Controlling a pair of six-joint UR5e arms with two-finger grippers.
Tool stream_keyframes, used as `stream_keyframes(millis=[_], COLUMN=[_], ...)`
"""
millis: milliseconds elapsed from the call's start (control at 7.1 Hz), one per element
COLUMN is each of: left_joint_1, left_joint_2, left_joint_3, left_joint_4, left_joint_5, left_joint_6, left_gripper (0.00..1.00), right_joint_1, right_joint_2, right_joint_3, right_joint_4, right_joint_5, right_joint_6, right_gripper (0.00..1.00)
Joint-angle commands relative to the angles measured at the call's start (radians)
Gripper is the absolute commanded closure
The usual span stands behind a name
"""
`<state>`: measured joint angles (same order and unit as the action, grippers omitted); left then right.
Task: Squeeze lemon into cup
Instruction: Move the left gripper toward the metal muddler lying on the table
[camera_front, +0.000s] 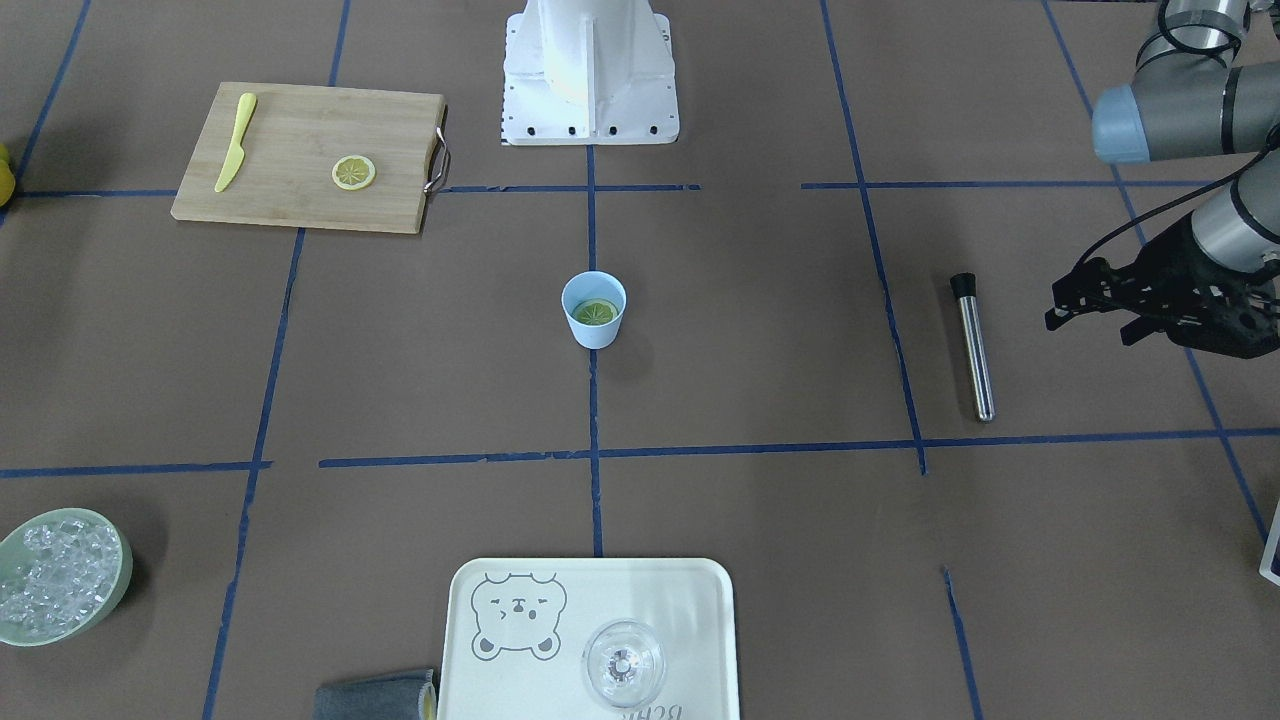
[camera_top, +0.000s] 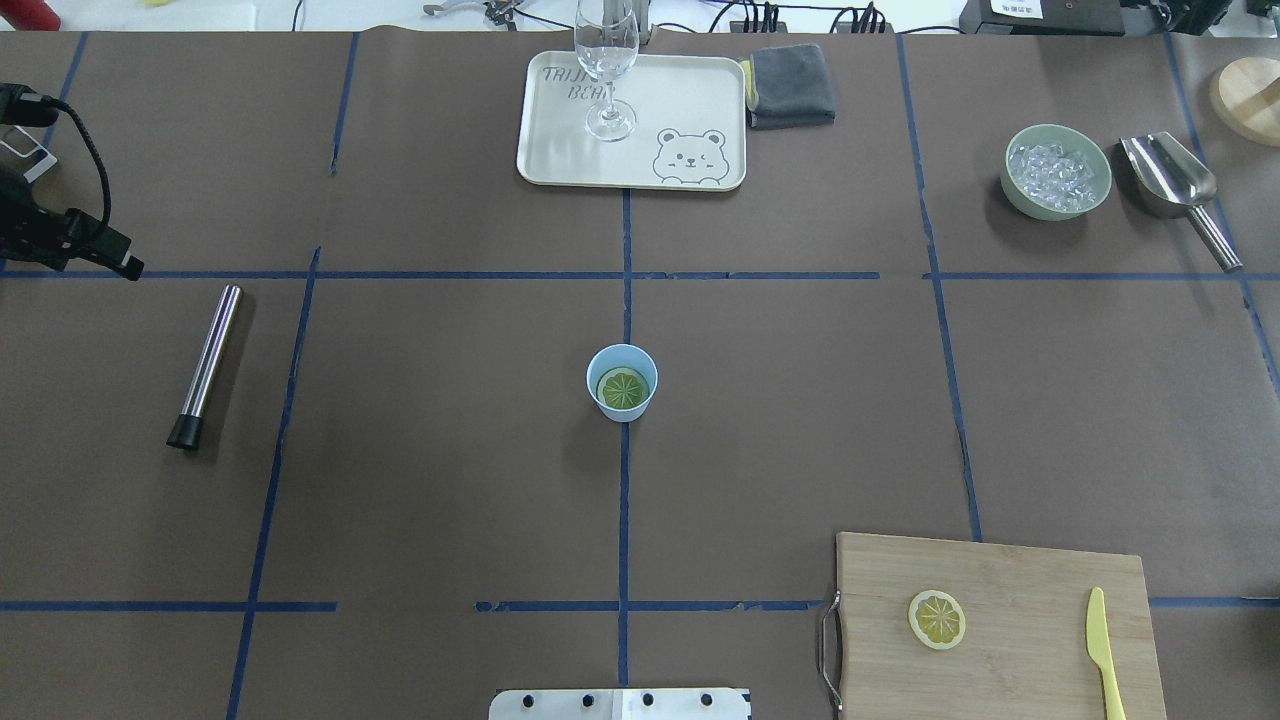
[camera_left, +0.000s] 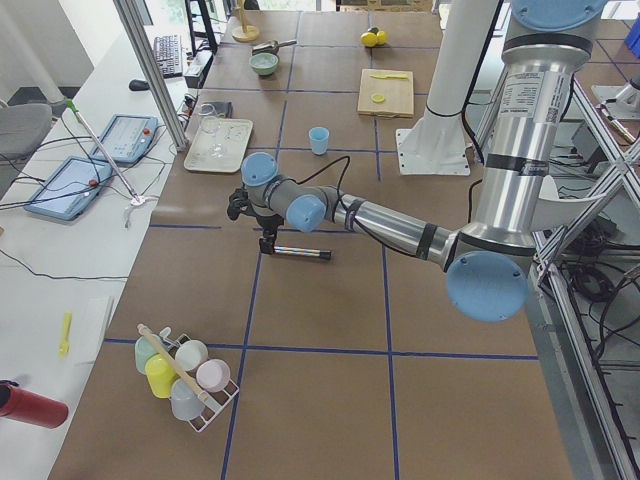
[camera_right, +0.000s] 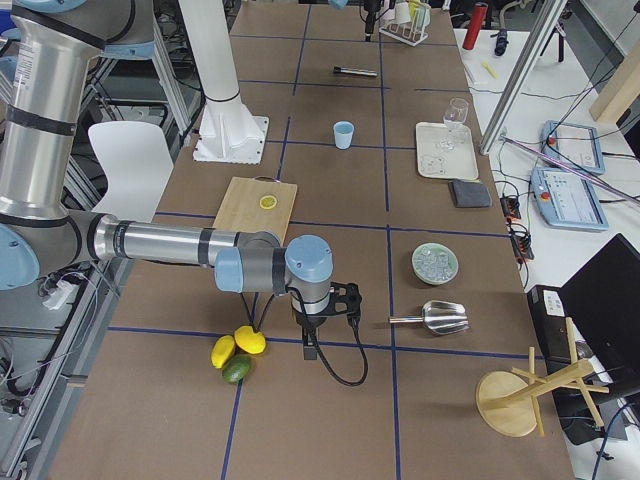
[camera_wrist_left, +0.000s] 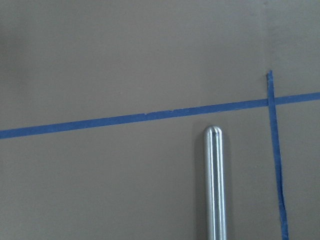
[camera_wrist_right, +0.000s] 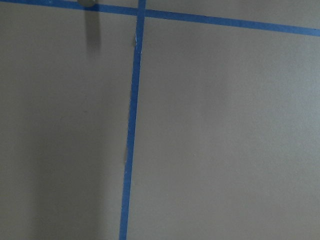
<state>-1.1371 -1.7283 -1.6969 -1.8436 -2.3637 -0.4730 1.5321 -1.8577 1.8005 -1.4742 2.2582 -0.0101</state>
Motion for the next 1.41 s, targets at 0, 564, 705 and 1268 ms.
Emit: stream_keyframes(millis=[0,564,705,1268], left_joint_1=[0.049,0.059,0.060,0.212], left_joint_2=[-0.045,-0.140,-0.120,-0.067], left_joint_3=[0.072,0.135,0.146,0.184], left_joint_4=[-0.166,-0.336,-0.341,-0.250], left_joint_5=[0.024,0.150,0.211,0.340], left_joint_6=[-0.009,-0.013,-0.012,-0.208], left_gripper=[0.00,0.00,0.00,0.00], right_joint_1=[0.000,0.000,0.002,0.000], right_joint_2=[0.002,0.000,-0.001,0.002], right_joint_3=[-0.004,-0.030,-0.026,-0.026], right_joint_4=[0.000,0.000,0.003,0.005], right_joint_5=[0.000,-0.003,-0.002,-0.003], right_joint_6=[0.002,-0.004,-0.004,-0.017], right_gripper=[0.00,0.00,0.00,0.00])
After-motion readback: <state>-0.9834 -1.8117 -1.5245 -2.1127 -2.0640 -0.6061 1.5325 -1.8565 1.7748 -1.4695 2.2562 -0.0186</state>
